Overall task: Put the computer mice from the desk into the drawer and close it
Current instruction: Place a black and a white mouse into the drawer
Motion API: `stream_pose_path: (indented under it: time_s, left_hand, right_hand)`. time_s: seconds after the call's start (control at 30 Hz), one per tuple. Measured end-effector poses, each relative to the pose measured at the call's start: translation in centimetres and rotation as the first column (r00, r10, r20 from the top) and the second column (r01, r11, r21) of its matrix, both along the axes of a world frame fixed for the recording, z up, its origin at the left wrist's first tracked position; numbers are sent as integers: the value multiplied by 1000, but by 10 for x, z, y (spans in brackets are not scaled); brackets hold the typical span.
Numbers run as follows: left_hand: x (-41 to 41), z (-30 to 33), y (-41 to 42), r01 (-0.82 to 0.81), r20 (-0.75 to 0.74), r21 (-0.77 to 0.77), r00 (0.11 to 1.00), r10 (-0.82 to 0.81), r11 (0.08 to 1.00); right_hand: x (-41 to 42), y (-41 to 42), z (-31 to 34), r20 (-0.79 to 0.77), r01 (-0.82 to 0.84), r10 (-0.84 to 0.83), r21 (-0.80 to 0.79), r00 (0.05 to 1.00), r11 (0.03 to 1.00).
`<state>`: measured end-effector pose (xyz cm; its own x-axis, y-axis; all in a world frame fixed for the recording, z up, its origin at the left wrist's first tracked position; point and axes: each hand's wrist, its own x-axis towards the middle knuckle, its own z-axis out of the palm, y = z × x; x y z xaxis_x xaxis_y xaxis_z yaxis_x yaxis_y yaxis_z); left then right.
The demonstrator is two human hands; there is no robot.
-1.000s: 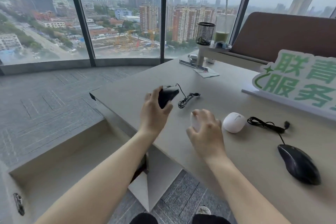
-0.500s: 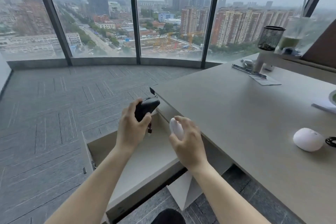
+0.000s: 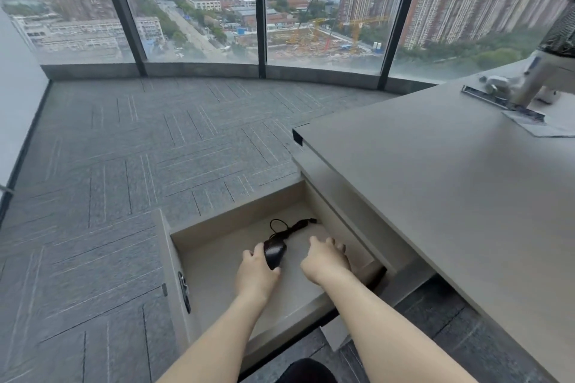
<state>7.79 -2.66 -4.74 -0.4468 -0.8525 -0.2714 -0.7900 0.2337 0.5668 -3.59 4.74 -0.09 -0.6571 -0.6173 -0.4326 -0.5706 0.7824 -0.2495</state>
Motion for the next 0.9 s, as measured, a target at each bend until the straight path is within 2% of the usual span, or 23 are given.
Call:
stream_pose_path:
  time_s: [0.1,0.23,0.37,0.5,0.63,0.8,0.9]
  left_hand:
    - [-1,-10,-6,25,15,-14,1000,-25,1000]
    - [2,-5,-21,-77,-129,16,988,79,997]
    - [2,27,-29,-97,-271,-50,959,80,994]
    - [-16,79,-19,-62,-420,-145,907,-5,987]
    - [-47,130,31,65,-532,-222,828,-177,973]
    - [-98,163,131,332,-567,-264,706,-424,905]
    - [-136,171,193,502,-506,-250,662,-554,828]
  right_hand:
    - [-4,-10,-14,-21,-38,39,55,999,998]
    - [0,-19,-20,-18,-43,43,19,999,999]
    - [-2,-12,5,-44,-17,7,-223,999,975]
    - [5,14,62,-111,-70,14,-523,994,849]
    - [3,70,122,-237,-100,-118,-739,964,666]
    - [-34,190,158,-310,-14,-421,-819,853,574]
    - [-66,275,157,-335,66,-585,-828,739,557]
